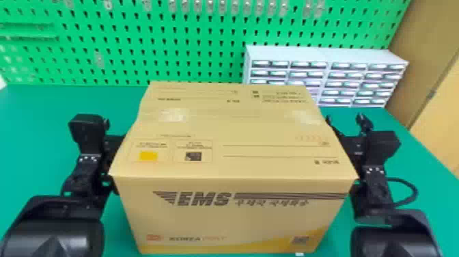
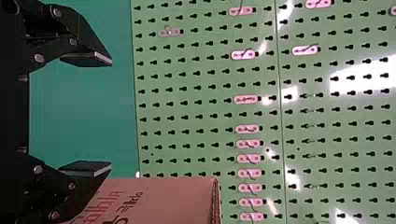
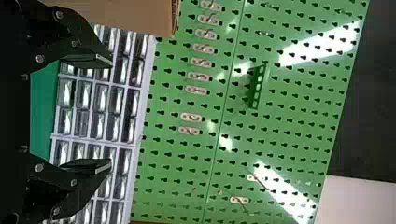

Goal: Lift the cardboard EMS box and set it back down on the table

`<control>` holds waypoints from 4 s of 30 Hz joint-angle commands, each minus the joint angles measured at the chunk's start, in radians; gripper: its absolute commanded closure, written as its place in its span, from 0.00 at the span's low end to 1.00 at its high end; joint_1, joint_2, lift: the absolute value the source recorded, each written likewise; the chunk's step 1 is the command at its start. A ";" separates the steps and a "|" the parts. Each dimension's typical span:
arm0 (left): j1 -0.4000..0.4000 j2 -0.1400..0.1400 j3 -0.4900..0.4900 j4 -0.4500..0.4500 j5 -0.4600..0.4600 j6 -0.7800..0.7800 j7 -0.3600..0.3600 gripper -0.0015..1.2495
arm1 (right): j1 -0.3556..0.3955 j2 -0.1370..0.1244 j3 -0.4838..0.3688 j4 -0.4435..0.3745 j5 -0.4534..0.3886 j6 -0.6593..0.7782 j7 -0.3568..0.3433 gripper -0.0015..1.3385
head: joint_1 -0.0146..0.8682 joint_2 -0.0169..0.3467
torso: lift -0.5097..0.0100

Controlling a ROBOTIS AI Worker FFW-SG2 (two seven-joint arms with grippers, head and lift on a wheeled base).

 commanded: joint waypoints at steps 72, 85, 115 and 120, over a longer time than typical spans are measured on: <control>-0.165 0.000 0.014 -0.078 -0.029 0.005 -0.041 0.37 | -0.130 -0.028 0.046 -0.071 -0.025 -0.005 -0.001 0.38 | 0.78 0.01 | 0.79; -0.153 0.000 0.015 -0.078 -0.043 0.023 -0.040 0.37 | -0.130 -0.021 0.051 -0.071 -0.025 -0.005 -0.001 0.38 | 0.78 0.01 | 0.79; -0.101 0.001 0.014 -0.052 -0.063 0.045 -0.041 0.37 | -0.111 -0.011 0.054 -0.056 -0.004 -0.003 -0.001 0.38 | 0.78 0.01 | 0.79; -0.086 0.001 0.014 -0.040 -0.061 0.037 -0.041 0.37 | -0.097 -0.008 0.051 -0.045 0.001 -0.002 -0.001 0.38 | 0.78 0.01 | 0.79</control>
